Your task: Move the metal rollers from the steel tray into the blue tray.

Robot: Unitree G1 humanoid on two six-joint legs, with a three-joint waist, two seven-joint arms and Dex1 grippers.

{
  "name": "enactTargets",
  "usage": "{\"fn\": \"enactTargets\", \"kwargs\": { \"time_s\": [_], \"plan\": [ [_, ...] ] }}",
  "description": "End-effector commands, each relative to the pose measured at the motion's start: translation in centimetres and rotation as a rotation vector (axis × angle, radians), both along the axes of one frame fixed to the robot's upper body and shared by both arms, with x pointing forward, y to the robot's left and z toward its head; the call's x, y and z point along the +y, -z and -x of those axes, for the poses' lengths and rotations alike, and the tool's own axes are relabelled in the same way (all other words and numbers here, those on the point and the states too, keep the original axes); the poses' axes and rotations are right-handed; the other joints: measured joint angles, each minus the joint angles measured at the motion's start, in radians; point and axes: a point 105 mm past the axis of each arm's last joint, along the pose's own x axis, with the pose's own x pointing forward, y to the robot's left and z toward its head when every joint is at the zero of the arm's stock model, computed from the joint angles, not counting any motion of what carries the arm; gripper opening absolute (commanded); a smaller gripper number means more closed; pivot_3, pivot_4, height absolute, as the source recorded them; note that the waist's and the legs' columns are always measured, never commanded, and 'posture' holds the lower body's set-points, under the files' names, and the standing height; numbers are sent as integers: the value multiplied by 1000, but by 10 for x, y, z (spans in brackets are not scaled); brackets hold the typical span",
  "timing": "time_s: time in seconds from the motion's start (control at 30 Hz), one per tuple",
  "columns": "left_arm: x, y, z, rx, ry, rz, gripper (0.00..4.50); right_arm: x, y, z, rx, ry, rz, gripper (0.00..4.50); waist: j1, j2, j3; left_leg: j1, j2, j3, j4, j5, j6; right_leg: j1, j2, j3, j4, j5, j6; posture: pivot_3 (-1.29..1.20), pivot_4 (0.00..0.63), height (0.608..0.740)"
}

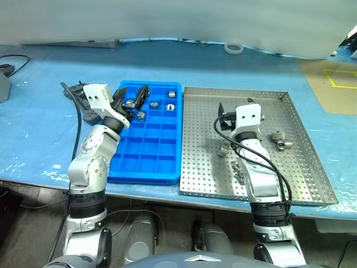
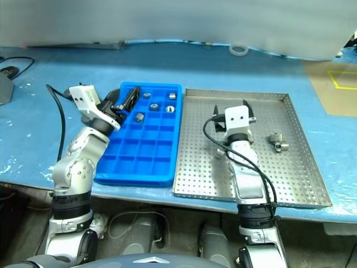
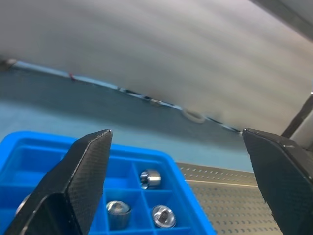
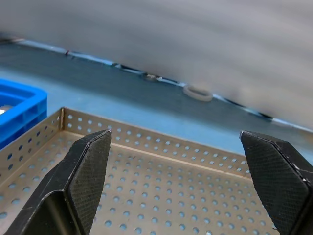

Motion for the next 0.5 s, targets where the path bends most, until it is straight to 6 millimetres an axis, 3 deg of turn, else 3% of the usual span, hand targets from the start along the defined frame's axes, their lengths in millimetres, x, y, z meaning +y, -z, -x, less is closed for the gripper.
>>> {"fn": "enactTargets", "kwargs": {
  "time_s": [0.03, 0.17, 0.27, 0.4, 0.5],
  "plan": [
    [2, -9, -4, -27, -4, 25, 4500, -17, -17, 8, -59, 67, 1, 4472, -1, 0, 0, 0, 0, 0, 0, 0, 0, 0, 0, 0, 0, 0, 0, 33, 150, 740],
    [-13, -7, -1, -25, 91, 1, 4500, -22, -19, 18, -67, 84, 25, 4472, -7, 0, 0, 0, 0, 0, 0, 0, 0, 0, 0, 0, 0, 0, 0, -32, 150, 740],
    [-10, -3, -8, -1, 89, 15, 4500, -30, -20, 25, -63, 124, 29, 4472, -15, 0, 0, 0, 0, 0, 0, 0, 0, 0, 0, 0, 0, 1, 1, -32, 150, 740],
    [-33, -9, 1, -24, 295, -21, 4500, -29, -28, 30, -75, 116, 40, 4472, -40, 0, 0, 0, 0, 0, 1, 0, 0, 0, 0, 1, 0, 1, 1, -114, 150, 740],
    [-34, -6, 1, -13, 352, -38, 4500, -33, -23, 36, -56, 137, 44, 4472, -54, 0, 0, 0, 0, 0, 1, 0, 0, 0, 0, 1, 0, 1, 1, -114, 150, 740]
  ]
}}
